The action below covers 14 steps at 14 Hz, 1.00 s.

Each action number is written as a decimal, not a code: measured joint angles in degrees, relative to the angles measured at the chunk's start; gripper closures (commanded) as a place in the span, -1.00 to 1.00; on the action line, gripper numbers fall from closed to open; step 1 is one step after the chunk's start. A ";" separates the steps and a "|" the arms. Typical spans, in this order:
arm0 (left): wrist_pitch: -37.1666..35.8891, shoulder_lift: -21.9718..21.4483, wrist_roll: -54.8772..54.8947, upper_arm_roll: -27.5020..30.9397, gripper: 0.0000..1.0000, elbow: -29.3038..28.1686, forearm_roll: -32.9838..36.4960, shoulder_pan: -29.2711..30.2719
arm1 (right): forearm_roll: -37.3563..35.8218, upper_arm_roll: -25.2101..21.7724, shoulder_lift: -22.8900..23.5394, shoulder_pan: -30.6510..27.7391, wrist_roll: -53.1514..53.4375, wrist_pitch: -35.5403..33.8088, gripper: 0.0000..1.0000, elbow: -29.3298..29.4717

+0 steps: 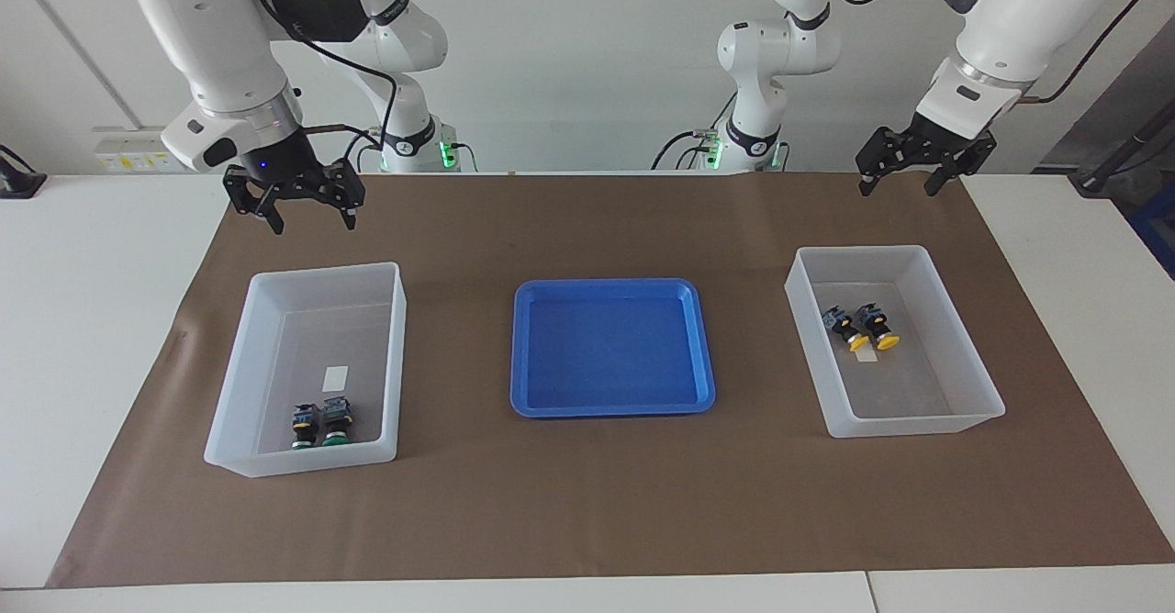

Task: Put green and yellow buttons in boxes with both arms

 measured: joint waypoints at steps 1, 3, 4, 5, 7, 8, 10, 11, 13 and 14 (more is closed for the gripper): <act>-0.24 0.27 0.00 -0.02 -1.00 0.87 0.00 0.00 | 0.00 0.00 0.00 0.00 0.00 0.00 -1.00 0.01; -0.30 0.71 0.00 -0.04 -1.00 1.80 -0.03 0.00 | -0.06 -0.01 0.00 -0.02 0.00 0.00 -1.00 0.01; -0.30 0.79 0.00 -0.04 -1.00 1.97 -0.03 0.00 | -0.07 -0.02 0.00 -0.05 0.00 0.00 -1.00 0.00; -0.30 0.81 0.00 -0.03 -1.00 2.03 -0.03 0.00 | -0.08 -0.03 0.00 -0.06 0.00 0.00 -1.00 0.00; -0.29 0.82 0.00 0.01 -1.00 2.03 -0.03 0.02 | -0.08 -0.04 0.00 -0.06 0.00 -0.01 -1.00 0.00; -0.29 0.82 0.00 0.01 -1.00 2.03 -0.04 0.03 | -0.09 -0.04 0.00 -0.06 0.00 -0.02 -1.00 0.00; -0.29 0.85 0.00 0.01 -1.00 2.02 -0.05 0.03 | -0.09 -0.04 0.00 -0.06 0.00 -0.03 -1.00 -0.01; -0.29 0.86 0.00 0.00 -1.00 2.02 -0.06 0.03 | -0.09 -0.04 0.00 -0.06 0.00 -0.03 -1.00 -0.02; -0.29 0.87 0.00 -0.03 -1.00 2.02 -0.09 0.02 | -0.09 -0.04 0.00 -0.06 0.00 -0.03 -1.00 -0.02; -0.29 0.87 0.00 -0.03 -1.00 2.02 -0.09 0.03 | -0.09 -0.04 0.00 -0.06 0.00 -0.03 -1.00 -0.02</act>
